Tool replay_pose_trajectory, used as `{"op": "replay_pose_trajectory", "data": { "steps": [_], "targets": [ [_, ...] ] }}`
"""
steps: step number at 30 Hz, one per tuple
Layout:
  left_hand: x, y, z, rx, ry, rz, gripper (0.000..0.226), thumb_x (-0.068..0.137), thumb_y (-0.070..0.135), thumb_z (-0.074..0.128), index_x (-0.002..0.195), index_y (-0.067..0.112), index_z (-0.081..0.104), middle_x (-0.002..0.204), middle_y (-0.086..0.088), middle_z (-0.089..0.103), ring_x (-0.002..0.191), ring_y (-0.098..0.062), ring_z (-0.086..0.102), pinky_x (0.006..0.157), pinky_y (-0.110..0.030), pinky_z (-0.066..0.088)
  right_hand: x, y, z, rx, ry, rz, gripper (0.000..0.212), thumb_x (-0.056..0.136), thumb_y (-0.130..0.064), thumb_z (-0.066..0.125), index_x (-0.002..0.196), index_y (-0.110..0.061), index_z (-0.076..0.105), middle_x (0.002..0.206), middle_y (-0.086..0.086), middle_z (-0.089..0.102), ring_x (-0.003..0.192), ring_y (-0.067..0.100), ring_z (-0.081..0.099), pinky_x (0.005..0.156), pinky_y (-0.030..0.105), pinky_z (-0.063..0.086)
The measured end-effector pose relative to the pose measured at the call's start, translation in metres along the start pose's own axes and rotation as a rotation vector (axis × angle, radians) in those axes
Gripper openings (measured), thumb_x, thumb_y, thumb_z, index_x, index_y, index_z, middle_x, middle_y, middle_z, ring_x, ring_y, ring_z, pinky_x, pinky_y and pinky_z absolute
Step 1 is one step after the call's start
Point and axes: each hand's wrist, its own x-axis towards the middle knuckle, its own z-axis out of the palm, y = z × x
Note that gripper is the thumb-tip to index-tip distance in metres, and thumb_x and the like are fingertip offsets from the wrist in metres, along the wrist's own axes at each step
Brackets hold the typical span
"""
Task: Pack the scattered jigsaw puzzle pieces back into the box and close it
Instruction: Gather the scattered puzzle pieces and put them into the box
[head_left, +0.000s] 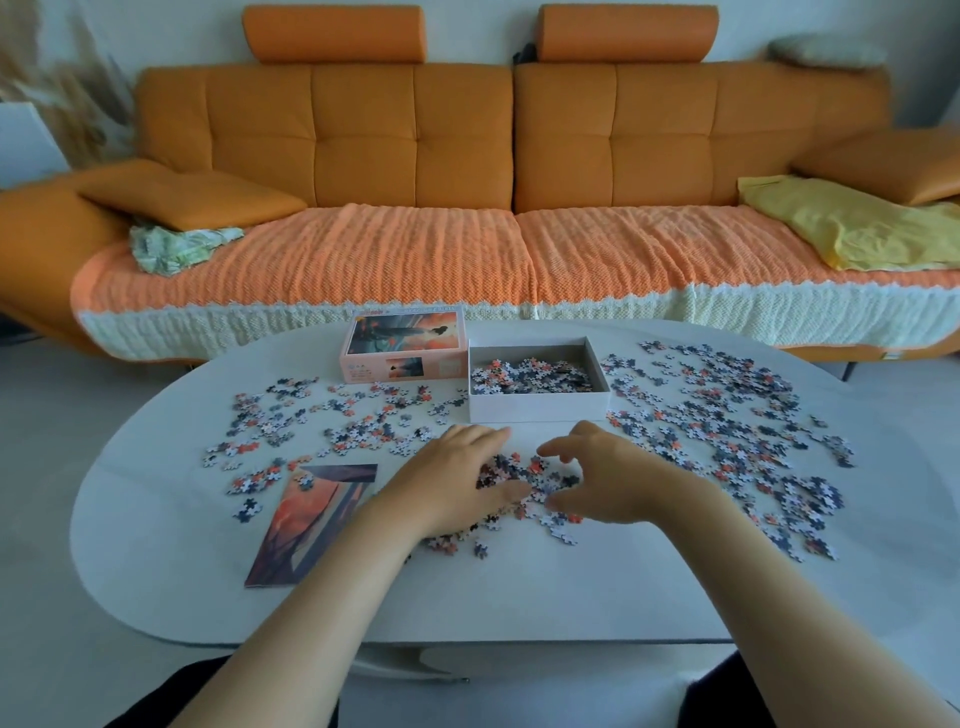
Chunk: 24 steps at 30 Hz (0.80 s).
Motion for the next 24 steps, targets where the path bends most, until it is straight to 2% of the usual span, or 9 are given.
{"op": "replay_pose_trajectory", "data": {
  "steps": [2, 4, 7, 10, 13, 18, 21, 24],
  "targets": [
    [-0.005, -0.010, -0.005, 0.044, -0.052, -0.016, 0.100, 0.076, 0.084, 0.042, 0.155, 0.029, 0.013, 0.157, 0.014, 0.017, 0.143, -0.009, 0.014, 0.115, -0.038, 0.023, 0.003, -0.003, 0.003, -0.023, -0.018, 0.003, 0.080, 0.077, -0.059, 0.067, 0.145, -0.035, 0.034, 0.134, -0.003, 0.038, 0.117, 0.020, 0.050, 0.095, 0.036, 0.045],
    [-0.009, -0.018, -0.005, 0.103, -0.088, -0.013, 0.097, 0.078, 0.078, 0.050, 0.154, 0.030, 0.015, 0.152, 0.014, 0.020, 0.140, -0.010, 0.015, 0.113, -0.036, 0.024, 0.007, -0.010, 0.008, -0.087, -0.003, -0.008, 0.086, 0.074, -0.067, 0.065, 0.145, -0.031, 0.034, 0.133, -0.002, 0.038, 0.117, 0.021, 0.047, 0.095, 0.037, 0.045],
    [-0.009, -0.018, -0.001, 0.116, -0.035, 0.009, 0.076, 0.087, 0.060, 0.053, 0.151, 0.029, 0.027, 0.141, 0.011, 0.030, 0.133, -0.010, 0.022, 0.110, -0.032, 0.027, 0.016, -0.020, 0.016, -0.094, 0.051, -0.036, 0.069, 0.079, -0.065, 0.061, 0.136, -0.029, 0.046, 0.122, 0.001, 0.041, 0.109, 0.022, 0.050, 0.092, 0.038, 0.047],
    [-0.002, -0.013, 0.003, 0.003, 0.059, -0.004, 0.057, 0.093, 0.047, 0.055, 0.144, 0.025, 0.044, 0.126, 0.008, 0.042, 0.125, -0.011, 0.032, 0.106, -0.031, 0.034, 0.025, -0.027, 0.020, -0.019, 0.087, -0.033, 0.041, 0.086, -0.051, 0.062, 0.121, -0.029, 0.059, 0.107, 0.000, 0.043, 0.096, 0.022, 0.054, 0.084, 0.037, 0.049],
    [0.006, -0.011, 0.005, -0.040, 0.106, -0.017, 0.042, 0.094, 0.037, 0.058, 0.133, 0.022, 0.058, 0.113, 0.007, 0.050, 0.114, -0.012, 0.043, 0.097, -0.032, 0.041, 0.032, -0.028, 0.019, 0.051, 0.139, -0.003, 0.025, 0.086, -0.035, 0.064, 0.110, -0.028, 0.066, 0.105, 0.000, 0.049, 0.088, 0.018, 0.054, 0.078, 0.034, 0.052],
    [0.016, -0.007, 0.001, -0.107, 0.158, 0.002, 0.025, 0.090, 0.022, 0.067, 0.114, 0.024, 0.070, 0.105, 0.004, 0.060, 0.097, -0.015, 0.057, 0.087, -0.033, 0.049, 0.038, -0.023, 0.012, 0.109, 0.162, 0.024, 0.014, 0.082, -0.022, 0.069, 0.094, -0.026, 0.074, 0.092, -0.006, 0.066, 0.079, 0.013, 0.061, 0.072, 0.027, 0.054],
    [0.022, -0.006, 0.000, -0.168, 0.187, -0.012, 0.019, 0.088, 0.021, 0.068, 0.107, 0.023, 0.073, 0.098, 0.007, 0.061, 0.089, -0.012, 0.059, 0.081, -0.026, 0.049, 0.041, -0.019, 0.007, 0.136, 0.155, 0.040, 0.011, 0.081, -0.021, 0.071, 0.091, -0.024, 0.075, 0.087, -0.006, 0.068, 0.070, 0.012, 0.062, 0.062, 0.022, 0.054],
    [0.030, -0.004, -0.007, -0.260, 0.207, -0.025, 0.015, 0.088, 0.023, 0.069, 0.102, 0.020, 0.074, 0.091, 0.011, 0.062, 0.080, -0.004, 0.057, 0.071, -0.017, 0.042, 0.043, -0.015, -0.005, 0.178, 0.144, 0.052, 0.009, 0.083, -0.020, 0.071, 0.090, -0.022, 0.075, 0.081, -0.004, 0.070, 0.055, 0.010, 0.061, 0.050, 0.019, 0.051]
  ]
}}
